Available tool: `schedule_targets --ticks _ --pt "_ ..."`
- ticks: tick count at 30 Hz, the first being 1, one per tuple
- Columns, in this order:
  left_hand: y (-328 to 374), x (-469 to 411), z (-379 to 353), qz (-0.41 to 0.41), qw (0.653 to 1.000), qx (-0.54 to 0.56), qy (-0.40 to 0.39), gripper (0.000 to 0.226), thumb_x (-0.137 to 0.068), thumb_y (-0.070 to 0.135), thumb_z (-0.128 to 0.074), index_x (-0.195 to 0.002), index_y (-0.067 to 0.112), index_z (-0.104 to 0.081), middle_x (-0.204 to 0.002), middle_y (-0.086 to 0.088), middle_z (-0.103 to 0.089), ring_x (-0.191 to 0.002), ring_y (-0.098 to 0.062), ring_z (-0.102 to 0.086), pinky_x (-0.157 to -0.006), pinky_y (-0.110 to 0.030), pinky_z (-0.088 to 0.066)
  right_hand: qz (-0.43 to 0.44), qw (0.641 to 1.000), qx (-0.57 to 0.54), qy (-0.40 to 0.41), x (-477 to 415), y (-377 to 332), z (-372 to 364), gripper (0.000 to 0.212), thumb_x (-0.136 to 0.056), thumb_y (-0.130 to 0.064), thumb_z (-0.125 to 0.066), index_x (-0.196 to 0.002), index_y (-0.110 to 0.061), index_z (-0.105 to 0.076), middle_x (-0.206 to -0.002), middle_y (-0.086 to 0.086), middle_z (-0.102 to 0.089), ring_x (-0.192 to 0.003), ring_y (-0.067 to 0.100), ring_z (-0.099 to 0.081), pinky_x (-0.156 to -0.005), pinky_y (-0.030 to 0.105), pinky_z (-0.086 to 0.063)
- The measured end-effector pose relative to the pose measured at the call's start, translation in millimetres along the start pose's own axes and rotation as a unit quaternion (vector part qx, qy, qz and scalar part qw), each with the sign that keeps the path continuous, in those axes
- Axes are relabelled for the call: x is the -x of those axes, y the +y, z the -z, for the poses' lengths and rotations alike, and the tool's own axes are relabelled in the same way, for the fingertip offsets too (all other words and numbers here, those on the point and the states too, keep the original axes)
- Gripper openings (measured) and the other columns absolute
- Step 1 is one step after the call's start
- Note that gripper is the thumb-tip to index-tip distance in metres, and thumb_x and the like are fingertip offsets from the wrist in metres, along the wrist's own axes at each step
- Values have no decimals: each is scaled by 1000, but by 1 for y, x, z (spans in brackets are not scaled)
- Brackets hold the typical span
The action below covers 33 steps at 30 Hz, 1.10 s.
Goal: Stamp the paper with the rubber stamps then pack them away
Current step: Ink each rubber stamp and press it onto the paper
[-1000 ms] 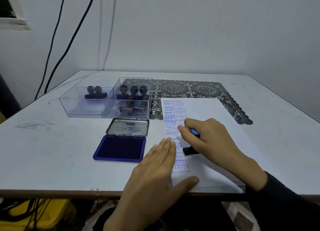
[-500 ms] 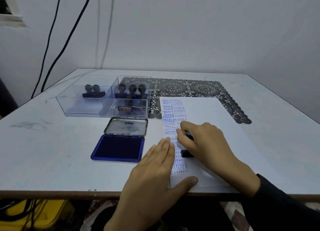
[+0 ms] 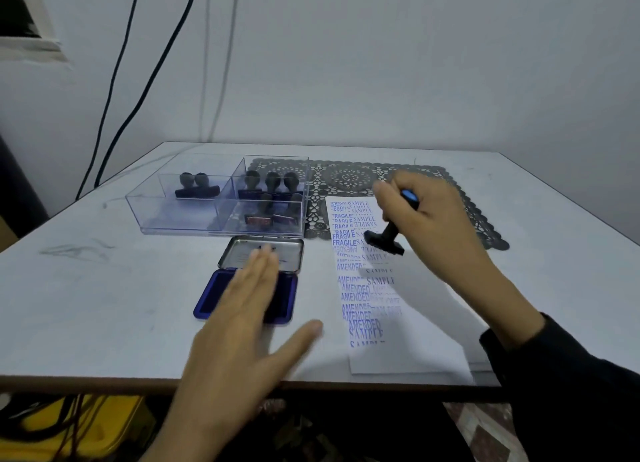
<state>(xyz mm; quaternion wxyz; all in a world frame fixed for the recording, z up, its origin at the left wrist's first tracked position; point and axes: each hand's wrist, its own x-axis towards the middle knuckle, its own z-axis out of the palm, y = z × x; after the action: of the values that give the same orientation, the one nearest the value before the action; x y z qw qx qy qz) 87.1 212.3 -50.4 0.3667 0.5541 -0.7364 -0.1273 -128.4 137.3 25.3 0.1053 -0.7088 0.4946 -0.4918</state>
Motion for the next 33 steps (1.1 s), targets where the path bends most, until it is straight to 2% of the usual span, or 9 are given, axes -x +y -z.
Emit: schedule_targets --ticks 6,9,13,17,20,22,25,28,33 --pt "-41 -1 34 115 993 -4 -6 110 -52 91 -46 -148 48 -12 -149 38 -3 -137 15 -5 -116 -29 -18 16 998 -17 -60 -11 -26 -27 39 -92 -33 -51 -56 -21 -42 -56 6 -53 -58 26 -54 -59 36 -44" --pt "-40 -1 36 140 989 -37 -27 112 -57 91 -48 -149 42 -8 -152 30 -3 -132 15 -5 -114 -29 -19 17 995 -4 -103 -9 -38 -49 39 -92 -35 -49 -57 -21 -41 -53 -2 -48 -53 17 -47 -58 34 -41" --pt "-35 -3 30 139 985 -104 -23 109 -61 83 -45 -151 34 -10 -157 19 -11 -142 3 -11 -111 -30 -26 24 986 85 -144 5 -52 -88 37 -94 -39 -45 -64 -18 -41 -63 0 -54 -66 27 -53 -59 33 -38" --pt "-30 -3 30 142 983 -114 -26 106 -59 85 -41 -149 35 -16 -156 18 -18 -142 -4 -21 -106 -32 -33 49 982 132 -123 20 -61 -118 27 -97 -37 -40 -76 -20 -43 -74 6 -54 -72 33 -48 -58 36 -31" --pt "-36 -4 29 135 982 -130 -32 111 -55 97 -28 -148 37 -17 -154 16 -26 -139 -8 -30 -104 -35 -38 69 978 169 -103 24 -63 -132 24 -98 -32 -38 -88 -17 -54 -84 10 -62 -71 32 -48 -57 35 -24" --pt "-42 -4 27 129 981 -139 -36 117 -48 100 -19 -147 39 -19 -148 16 -38 -133 -11 -40 -99 -38 -45 86 974 192 -83 27 -63 -139 21 -97 -27 -40 -90 -15 -55 -81 10 -64 -68 32 -49 -50 33 -17" --pt "-45 -4 26 109 984 -140 -26 104 -53 97 -23 -141 41 -28 -135 18 -49 -122 -10 -48 -87 -38 -51 87 973 199 -81 26 -64 -143 16 -95 -22 -42 -84 -15 -52 -73 7 -56 -64 30 -41 -47 31 -8" --pt "-42 -5 25 101 984 -146 -22 99 -58 92 -25 -143 41 -26 -136 18 -48 -123 -9 -47 -86 -37 -50 76 975 178 -105 22 -61 -143 18 -95 -22 -42 -78 -18 -40 -69 3 -40 -66 29 -37 -47 31 -10" --pt "-40 -4 26 99 985 -140 -26 94 -59 90 -26 -139 41 -30 -132 20 -49 -123 -8 -46 -84 -34 -49 95 972 199 -86 24 -59 -146 19 -92 -23 -49 -75 -19 -41 -64 2 -42 -61 30 -40 -46 29 -7"
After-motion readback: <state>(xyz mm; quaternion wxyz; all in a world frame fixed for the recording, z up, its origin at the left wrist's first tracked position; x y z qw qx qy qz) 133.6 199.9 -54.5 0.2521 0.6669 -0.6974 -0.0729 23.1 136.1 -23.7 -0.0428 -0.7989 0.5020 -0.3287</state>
